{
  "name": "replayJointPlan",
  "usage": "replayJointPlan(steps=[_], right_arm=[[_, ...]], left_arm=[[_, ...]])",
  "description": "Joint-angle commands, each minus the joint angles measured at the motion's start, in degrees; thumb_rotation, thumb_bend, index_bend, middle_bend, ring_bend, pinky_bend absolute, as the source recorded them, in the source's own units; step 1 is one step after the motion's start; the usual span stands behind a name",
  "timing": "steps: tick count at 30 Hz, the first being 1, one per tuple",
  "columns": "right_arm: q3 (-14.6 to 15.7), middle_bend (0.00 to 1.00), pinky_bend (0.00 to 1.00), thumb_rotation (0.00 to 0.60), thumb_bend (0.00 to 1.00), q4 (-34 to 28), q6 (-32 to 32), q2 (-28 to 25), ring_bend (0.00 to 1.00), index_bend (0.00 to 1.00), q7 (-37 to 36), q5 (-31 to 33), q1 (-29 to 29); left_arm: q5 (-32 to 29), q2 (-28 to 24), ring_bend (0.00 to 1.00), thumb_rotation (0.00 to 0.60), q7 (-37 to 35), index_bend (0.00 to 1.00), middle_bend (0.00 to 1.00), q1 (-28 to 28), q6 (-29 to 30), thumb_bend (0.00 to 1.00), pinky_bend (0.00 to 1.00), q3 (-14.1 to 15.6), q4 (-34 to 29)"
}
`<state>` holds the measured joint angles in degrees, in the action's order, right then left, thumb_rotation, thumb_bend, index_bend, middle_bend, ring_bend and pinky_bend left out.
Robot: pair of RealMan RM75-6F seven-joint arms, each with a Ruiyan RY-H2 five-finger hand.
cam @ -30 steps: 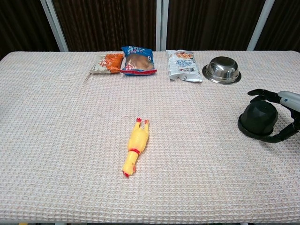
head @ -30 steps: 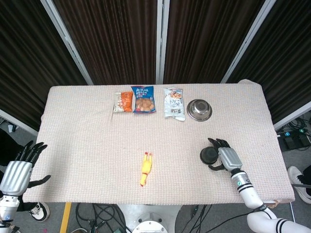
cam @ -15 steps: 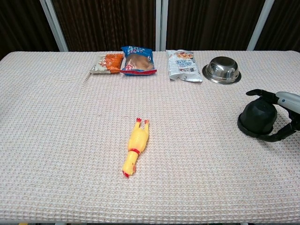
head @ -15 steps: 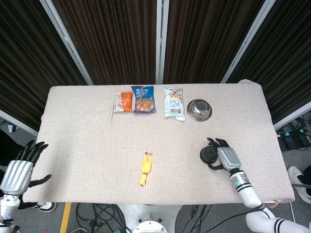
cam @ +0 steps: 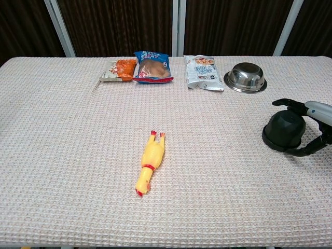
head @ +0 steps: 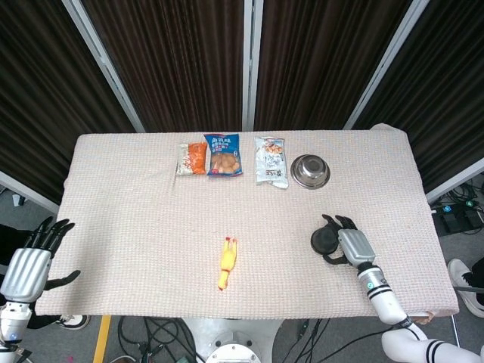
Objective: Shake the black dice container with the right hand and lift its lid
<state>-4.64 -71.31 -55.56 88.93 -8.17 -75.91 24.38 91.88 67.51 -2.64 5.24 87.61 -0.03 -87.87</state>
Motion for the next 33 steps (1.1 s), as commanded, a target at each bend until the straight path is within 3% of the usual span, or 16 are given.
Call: replayJointPlan(steps=[1,7,13,24,27,33], right_arm=[[-0.1,0.29,0.00,0.600,0.15,-0.2,-0.7,-0.1,0.00,0.00,0.0,-0.3,-0.1],[-0.7,0.36,0.00,0.600,0.16,0.0,-3.4,0.1,0.00,0.12,-0.6,-1.1,-0.7],[-1.4,0.43,0.00,0.600,0.19,-0.2,-6.2,-0.4,0.08,0.27,-2.4,-2.3,-1.3],[-2.4,0.45,0.00,0.600,0.20,-4.5,-11.6,-3.7,0.12,0.33,-3.6,-5.1,-2.1],[-3.4,0.46,0.00,0.600,0.21,-8.9,-14.2,-6.1,0.12,0.33,-4.1,-7.2,-1.8],[-6.9,0.46,0.00,0.600,0.20,-26.0,-22.2,-16.8,0.13,0.34,-1.2,-15.1,-1.6]], left_arm=[[0.0,0.0,0.03,0.600,0.1,0.13,0.11,0.0,-0.1,0.09,0.17,0.0,0.0],[-0.1,0.1,0.03,0.600,0.1,0.13,0.11,0.0,-0.2,0.09,0.17,0.1,0.0],[-0.2,0.1,0.03,0.600,-0.1,0.13,0.11,0.0,-0.3,0.09,0.17,0.2,0.1],[-0.2,0.0,0.03,0.600,0.0,0.13,0.11,0.1,-0.3,0.09,0.17,0.1,-0.1],[0.0,-0.2,0.03,0.600,0.3,0.13,0.11,0.2,-0.3,0.09,0.17,0.0,-0.4],[-0.1,-0.8,0.03,0.600,1.0,0.13,0.11,0.6,-0.2,0.09,0.17,-0.6,-1.6]])
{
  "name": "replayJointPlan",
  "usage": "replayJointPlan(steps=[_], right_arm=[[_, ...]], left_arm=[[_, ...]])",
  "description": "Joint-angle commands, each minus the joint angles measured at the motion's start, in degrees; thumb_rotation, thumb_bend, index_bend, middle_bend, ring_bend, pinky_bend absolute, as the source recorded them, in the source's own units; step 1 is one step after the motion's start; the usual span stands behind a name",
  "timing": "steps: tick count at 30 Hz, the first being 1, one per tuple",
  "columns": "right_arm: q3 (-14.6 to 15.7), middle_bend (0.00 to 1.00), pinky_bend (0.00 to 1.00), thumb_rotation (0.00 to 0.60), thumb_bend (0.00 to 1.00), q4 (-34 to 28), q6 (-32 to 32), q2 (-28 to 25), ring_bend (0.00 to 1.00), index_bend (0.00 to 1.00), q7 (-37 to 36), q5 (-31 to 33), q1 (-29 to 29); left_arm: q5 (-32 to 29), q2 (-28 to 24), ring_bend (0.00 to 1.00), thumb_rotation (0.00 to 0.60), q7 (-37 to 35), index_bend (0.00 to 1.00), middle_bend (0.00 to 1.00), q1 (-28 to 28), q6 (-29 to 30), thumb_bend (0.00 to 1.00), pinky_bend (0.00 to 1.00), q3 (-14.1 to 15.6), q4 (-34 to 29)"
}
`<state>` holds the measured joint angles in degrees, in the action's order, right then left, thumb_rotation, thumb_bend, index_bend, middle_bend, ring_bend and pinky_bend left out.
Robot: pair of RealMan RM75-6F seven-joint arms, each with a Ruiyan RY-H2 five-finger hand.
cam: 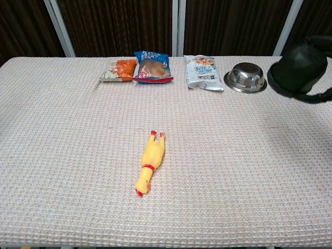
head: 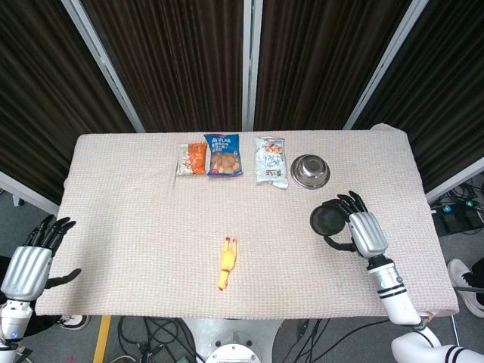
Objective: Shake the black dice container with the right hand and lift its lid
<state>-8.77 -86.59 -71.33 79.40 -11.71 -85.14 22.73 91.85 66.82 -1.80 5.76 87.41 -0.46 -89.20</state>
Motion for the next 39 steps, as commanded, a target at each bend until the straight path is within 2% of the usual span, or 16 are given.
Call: replayJointPlan(steps=[1,4,6,9,11,13,15,18,21,22,25,27,29,31,34,39], right_arm=[[-3.4,0.46,0.00,0.600,0.20,-13.7,-8.4,-9.0,0.13,0.34,3.3,-7.5,-0.2],[-4.1,0.46,0.00,0.600,0.20,-17.5,-10.7,-11.5,0.13,0.34,5.7,-8.8,-0.9],[-3.3,0.46,0.00,0.600,0.19,-16.5,-8.2,-11.7,0.13,0.34,8.1,-6.3,-0.9],[-0.3,0.46,0.00,0.600,0.19,-11.1,4.5,-10.9,0.13,0.34,12.9,4.3,1.1],[1.3,0.46,0.00,0.600,0.20,-5.3,14.1,-8.4,0.13,0.34,15.6,12.6,3.3],[2.5,0.46,0.00,0.600,0.21,-0.6,21.1,-5.9,0.12,0.35,17.5,18.9,5.0],[2.7,0.46,0.00,0.600,0.21,0.6,23.3,-4.9,0.12,0.35,18.8,21.1,6.0],[0.2,0.46,0.00,0.600,0.21,-3.8,17.4,-5.9,0.12,0.36,17.2,17.8,5.4],[-3.3,0.46,0.00,0.600,0.21,-10.4,5.2,-7.9,0.12,0.36,11.5,8.7,2.8],[-4.4,0.46,0.00,0.600,0.21,-11.8,-1.0,-8.1,0.12,0.36,8.7,3.9,1.5],[-6.3,0.46,0.00,0.600,0.21,-11.5,-14.6,-7.2,0.13,0.36,3.3,-6.2,-1.0],[-7.2,0.46,0.00,0.600,0.20,-9.7,-20.8,-6.1,0.13,0.36,1.8,-10.0,-1.9],[-7.1,0.46,0.00,0.600,0.20,-7.5,-23.9,-5.2,0.13,0.36,1.1,-11.8,-2.6],[-6.5,0.46,0.00,0.600,0.20,-4.2,-24.7,-3.8,0.13,0.36,-0.1,-11.9,-2.8],[-4.6,0.46,0.00,0.600,0.20,0.1,-21.1,-2.0,0.13,0.36,-0.4,-8.7,-3.0],[-1.7,0.46,0.00,0.600,0.20,3.3,-5.7,-1.9,0.13,0.36,6.5,1.7,-1.5]], left_arm=[[-0.1,-0.1,0.03,0.600,0.2,0.13,0.11,0.2,0.0,0.09,0.17,-0.2,-0.3],[-0.1,0.2,0.03,0.600,0.2,0.13,0.11,0.2,-0.2,0.09,0.17,-0.1,-0.4],[-0.1,0.4,0.03,0.600,0.2,0.13,0.11,0.2,-0.3,0.09,0.17,0.0,-0.3],[0.0,0.5,0.03,0.600,0.0,0.13,0.11,0.2,-0.3,0.08,0.17,0.1,0.0],[-0.1,0.3,0.03,0.600,-0.2,0.13,0.11,0.2,-0.3,0.09,0.17,0.1,-0.1],[-0.2,0.1,0.03,0.600,-0.4,0.13,0.11,0.1,-0.1,0.09,0.17,0.0,-0.1],[-0.4,-0.1,0.03,0.600,-0.5,0.13,0.11,0.1,-0.1,0.09,0.17,-0.1,-0.1],[-0.6,-0.2,0.03,0.600,-0.6,0.13,0.11,0.0,-0.2,0.09,0.17,-0.1,-0.1],[-0.4,0.0,0.03,0.600,-0.5,0.13,0.11,0.1,-0.2,0.09,0.17,-0.1,-0.1],[-0.3,0.0,0.03,0.600,-0.5,0.13,0.11,0.2,-0.2,0.09,0.17,0.0,-0.1],[-0.3,0.2,0.03,0.600,-0.9,0.13,0.11,0.2,-0.2,0.09,0.17,0.0,-0.1],[-0.2,0.3,0.03,0.600,-1.0,0.13,0.11,0.2,-0.2,0.09,0.17,0.0,0.1],[-0.2,0.4,0.03,0.600,-1.0,0.13,0.11,0.2,-0.2,0.09,0.17,0.0,0.2],[-0.1,0.5,0.03,0.600,-1.0,0.13,0.11,0.2,-0.3,0.09,0.17,0.1,0.4],[-0.1,0.6,0.03,0.600,-0.9,0.13,0.11,0.2,-0.3,0.09,0.17,0.1,0.4],[-0.2,0.4,0.03,0.600,-0.9,0.13,0.11,0.2,-0.2,0.09,0.17,0.1,0.2]])
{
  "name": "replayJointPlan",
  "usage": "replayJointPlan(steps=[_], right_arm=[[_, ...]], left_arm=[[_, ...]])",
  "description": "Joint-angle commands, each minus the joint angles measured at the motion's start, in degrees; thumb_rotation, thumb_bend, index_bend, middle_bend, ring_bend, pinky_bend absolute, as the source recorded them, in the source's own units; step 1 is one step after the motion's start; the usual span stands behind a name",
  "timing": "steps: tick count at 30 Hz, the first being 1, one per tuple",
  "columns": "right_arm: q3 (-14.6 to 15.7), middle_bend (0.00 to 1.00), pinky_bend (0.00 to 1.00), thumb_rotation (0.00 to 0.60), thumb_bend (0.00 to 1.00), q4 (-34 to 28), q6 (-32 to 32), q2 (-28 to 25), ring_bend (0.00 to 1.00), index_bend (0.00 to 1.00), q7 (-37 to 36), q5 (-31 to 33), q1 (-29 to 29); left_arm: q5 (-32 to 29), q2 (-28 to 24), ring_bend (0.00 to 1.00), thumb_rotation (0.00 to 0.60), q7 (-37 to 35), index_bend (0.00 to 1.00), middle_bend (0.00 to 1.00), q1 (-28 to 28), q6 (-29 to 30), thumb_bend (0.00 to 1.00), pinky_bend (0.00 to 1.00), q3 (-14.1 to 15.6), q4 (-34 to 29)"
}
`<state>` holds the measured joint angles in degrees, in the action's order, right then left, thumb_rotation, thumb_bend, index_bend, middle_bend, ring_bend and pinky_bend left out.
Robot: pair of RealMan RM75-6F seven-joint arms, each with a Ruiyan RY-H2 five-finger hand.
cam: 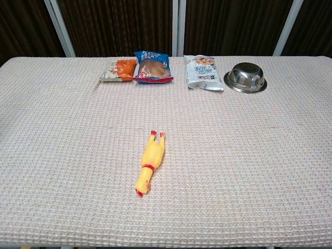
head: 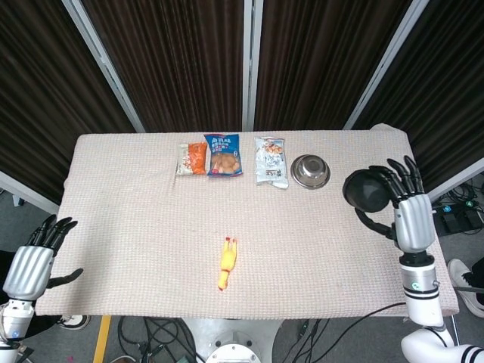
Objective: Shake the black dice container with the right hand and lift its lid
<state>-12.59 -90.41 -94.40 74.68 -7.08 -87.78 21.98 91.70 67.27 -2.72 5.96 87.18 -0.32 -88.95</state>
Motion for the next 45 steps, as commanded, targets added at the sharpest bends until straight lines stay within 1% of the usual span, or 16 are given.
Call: replayJointPlan(steps=[1,4,5,10,13,19,23,28,31,33,35,37,39,41,43,45], right_arm=[[2.9,0.47,0.00,0.600,0.21,6.0,22.4,1.6,0.12,0.36,5.0,7.7,-0.1],[3.3,0.47,0.00,0.600,0.21,2.1,31.3,-1.5,0.12,0.36,11.0,15.2,1.6],[3.2,0.47,0.00,0.600,0.21,1.2,32.6,-2.1,0.12,0.36,12.4,16.9,2.0],[3.2,0.47,0.00,0.600,0.22,-2.9,37.2,-4.7,0.12,0.37,19.4,24.9,3.6],[3.1,0.47,0.00,0.600,0.22,-4.8,37.9,-5.8,0.13,0.37,20.8,27.5,4.0],[1.8,0.47,0.00,0.600,0.22,-3.6,35.1,-4.2,0.13,0.37,16.8,26.4,3.4],[2.6,0.48,0.00,0.600,0.22,-2.9,38.9,-2.9,0.13,0.38,16.5,25.9,5.4],[2.7,0.48,0.00,0.600,0.22,-4.9,43.7,2.3,0.13,0.37,15.9,21.9,10.1],[2.4,0.48,0.00,0.600,0.22,-6.8,44.1,5.5,0.13,0.37,16.7,18.7,12.5],[2.4,0.48,0.00,0.600,0.22,-7.8,43.1,6.4,0.13,0.37,17.9,17.3,13.1],[2.4,0.48,0.00,0.600,0.22,-8.4,40.6,5.3,0.13,0.38,19.2,16.8,12.4],[2.7,0.48,0.00,0.600,0.22,-7.5,37.4,2.1,0.13,0.38,19.2,18.0,9.9],[3.0,0.48,0.00,0.600,0.22,-4.9,35.0,-1.2,0.13,0.38,18.0,20.0,7.2],[3.2,0.48,0.00,0.600,0.22,-2.4,34.4,-4.1,0.13,0.38,14.4,22.5,4.7],[3.8,0.48,0.00,0.600,0.22,-1.5,34.5,-5.1,0.13,0.39,11.6,21.2,3.8],[4.1,0.48,0.00,0.600,0.22,-1.7,36.2,-3.0,0.13,0.39,11.8,18.8,5.6]], left_arm=[[0.0,-0.1,0.03,0.600,0.1,0.13,0.11,0.0,0.0,0.09,0.17,0.0,-0.1],[-0.1,-0.1,0.03,0.600,0.1,0.13,0.11,-0.1,-0.2,0.09,0.17,0.2,-0.1],[-0.2,-0.1,0.03,0.600,0.1,0.13,0.11,-0.1,-0.2,0.09,0.17,0.2,0.0],[-0.3,-0.1,0.03,0.600,-0.1,0.13,0.11,0.0,-0.7,0.09,0.17,0.4,-0.1],[-0.2,-0.1,0.03,0.600,-0.2,0.13,0.11,0.0,-0.7,0.09,0.17,0.4,-0.2],[-0.3,-0.3,0.03,0.600,-0.4,0.13,0.11,0.0,-0.8,0.09,0.17,0.5,-0.2],[-0.4,-0.4,0.03,0.600,-0.7,0.13,0.11,0.1,-1.2,0.09,0.17,0.4,-0.5],[-1.2,-0.5,0.03,0.600,-0.2,0.13,0.11,0.0,-1.7,0.09,0.17,0.5,-0.6],[-1.6,-0.7,0.03,0.600,-0.4,0.13,0.11,0.0,-1.8,0.09,0.16,0.4,-0.5],[-1.8,-0.7,0.03,0.600,-0.7,0.13,0.11,0.0,-1.8,0.09,0.16,0.3,-0.3],[-1.9,-0.5,0.03,0.600,-1.1,0.13,0.11,0.0,-1.9,0.09,0.16,0.3,-0.1],[-1.7,-0.3,0.03,0.600,-1.6,0.13,0.11,0.0,-2.0,0.09,0.16,0.3,0.4],[-1.7,-0.1,0.03,0.600,-2.1,0.13,0.11,0.1,-2.1,0.09,0.16,0.4,0.8],[-1.6,0.0,0.03,0.600,-2.5,0.13,0.11,0.2,-2.2,0.09,0.16,0.4,1.2],[-1.7,0.1,0.03,0.600,-2.6,0.13,0.11,0.2,-2.1,0.09,0.16,0.3,1.2],[-1.6,0.2,0.03,0.600,-2.6,0.13,0.11,0.1,-1.9,0.09,0.16,0.3,1.2]])
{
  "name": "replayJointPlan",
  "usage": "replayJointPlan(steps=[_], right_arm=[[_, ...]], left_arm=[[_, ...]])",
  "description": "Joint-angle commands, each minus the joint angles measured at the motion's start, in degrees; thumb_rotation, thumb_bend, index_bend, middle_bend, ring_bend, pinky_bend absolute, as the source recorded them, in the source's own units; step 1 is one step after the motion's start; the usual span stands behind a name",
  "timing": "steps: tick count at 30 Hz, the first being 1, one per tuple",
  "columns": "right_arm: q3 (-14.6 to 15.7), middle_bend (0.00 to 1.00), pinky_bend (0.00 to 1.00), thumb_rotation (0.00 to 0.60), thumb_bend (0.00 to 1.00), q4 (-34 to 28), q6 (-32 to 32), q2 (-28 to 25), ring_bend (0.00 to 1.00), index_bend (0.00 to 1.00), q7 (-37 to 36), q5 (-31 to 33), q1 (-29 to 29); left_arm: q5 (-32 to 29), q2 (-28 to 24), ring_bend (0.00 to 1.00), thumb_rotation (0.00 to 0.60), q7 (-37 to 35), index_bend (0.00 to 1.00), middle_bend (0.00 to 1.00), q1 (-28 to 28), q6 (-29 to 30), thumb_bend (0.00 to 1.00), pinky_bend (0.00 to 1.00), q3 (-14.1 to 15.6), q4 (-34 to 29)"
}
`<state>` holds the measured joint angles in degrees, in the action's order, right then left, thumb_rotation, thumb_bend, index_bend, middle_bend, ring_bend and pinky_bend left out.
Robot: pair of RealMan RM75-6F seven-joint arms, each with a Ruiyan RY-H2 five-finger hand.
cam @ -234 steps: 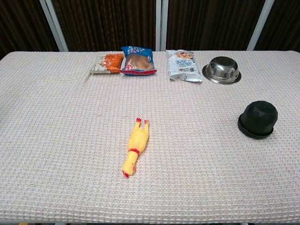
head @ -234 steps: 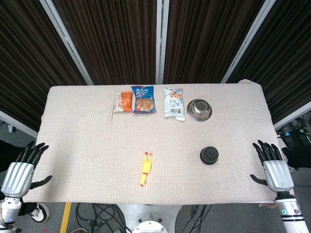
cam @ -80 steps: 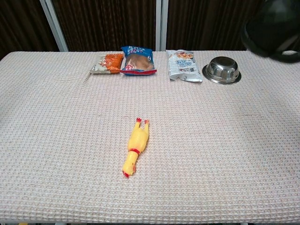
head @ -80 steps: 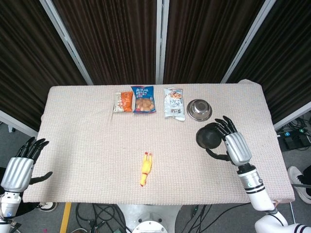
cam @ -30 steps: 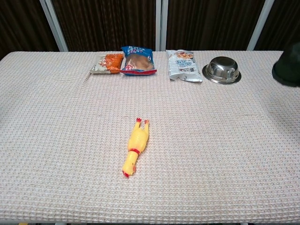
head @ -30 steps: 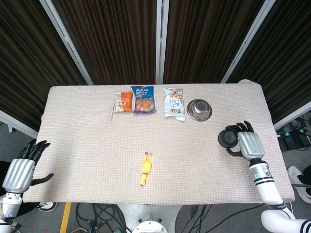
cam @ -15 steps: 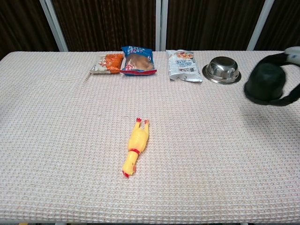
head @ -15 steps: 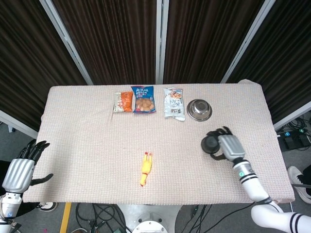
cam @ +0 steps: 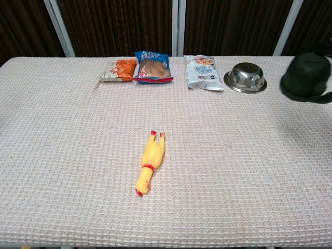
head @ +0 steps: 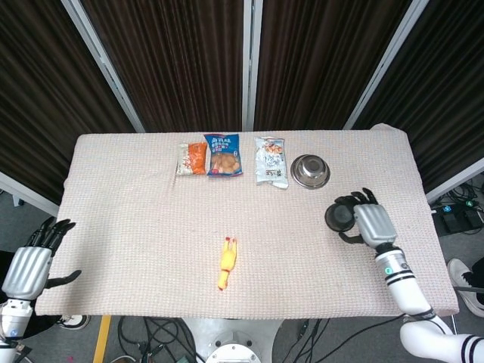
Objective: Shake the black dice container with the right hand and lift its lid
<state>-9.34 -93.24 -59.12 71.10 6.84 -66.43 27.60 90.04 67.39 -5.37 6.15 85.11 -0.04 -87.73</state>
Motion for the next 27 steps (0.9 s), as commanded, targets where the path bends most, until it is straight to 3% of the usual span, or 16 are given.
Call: replayJointPlan(steps=[1,4,7,10,13,17,21,24,27], right_arm=[[0.7,0.49,0.00,0.600,0.22,0.5,2.5,2.3,0.13,0.39,-1.6,-3.2,1.6],[-0.3,0.49,0.00,0.600,0.22,-1.1,7.3,9.9,0.13,0.39,3.2,-5.0,8.0],[-1.8,0.49,0.00,0.600,0.22,-2.5,7.6,13.9,0.13,0.39,6.9,-3.1,10.7],[-1.7,0.49,0.00,0.600,0.22,-3.5,1.6,9.2,0.13,0.39,7.7,-1.8,6.8],[-1.6,0.49,0.00,0.600,0.22,-1.8,-1.6,0.5,0.13,0.39,1.0,1.3,0.9],[-0.7,0.49,0.00,0.600,0.22,1.1,1.3,-2.8,0.13,0.39,-7.0,1.5,-1.2],[-0.4,0.49,0.00,0.600,0.22,0.3,6.4,5.1,0.13,0.39,-3.8,-3.9,5.2],[-1.7,0.49,0.00,0.600,0.22,-0.1,8.9,12.6,0.13,0.39,0.2,-4.1,10.1],[-2.3,0.49,0.00,0.600,0.22,-1.0,5.2,13.2,0.13,0.39,2.4,-3.6,9.5]], left_arm=[[0.1,0.1,0.03,0.600,0.2,0.13,0.11,-0.1,0.3,0.09,0.16,0.0,0.0],[-0.2,-0.2,0.03,0.600,0.7,0.13,0.11,-0.4,0.4,0.09,0.16,0.2,-0.2],[-0.9,-0.6,0.03,0.600,0.7,0.13,0.11,-0.4,0.2,0.09,0.16,-0.2,-0.4],[-0.7,-0.3,0.03,0.600,0.4,0.13,0.11,-0.1,-0.2,0.09,0.16,-0.2,-0.1],[-0.4,0.2,0.03,0.600,0.3,0.13,0.11,0.2,-0.9,0.09,0.16,0.2,0.4],[-0.6,0.7,0.03,0.600,0.3,0.13,0.11,0.0,-1.0,0.09,0.16,0.3,0.7],[-0.7,0.9,0.03,0.600,0.5,0.13,0.11,-0.1,-0.8,0.09,0.16,0.2,1.1],[-1.1,0.6,0.03,0.600,0.6,0.13,0.11,-0.1,-0.6,0.09,0.16,-0.2,1.1],[-1.4,0.5,0.03,0.600,0.6,0.13,0.11,0.2,-0.9,0.09,0.16,-0.6,1.0]])
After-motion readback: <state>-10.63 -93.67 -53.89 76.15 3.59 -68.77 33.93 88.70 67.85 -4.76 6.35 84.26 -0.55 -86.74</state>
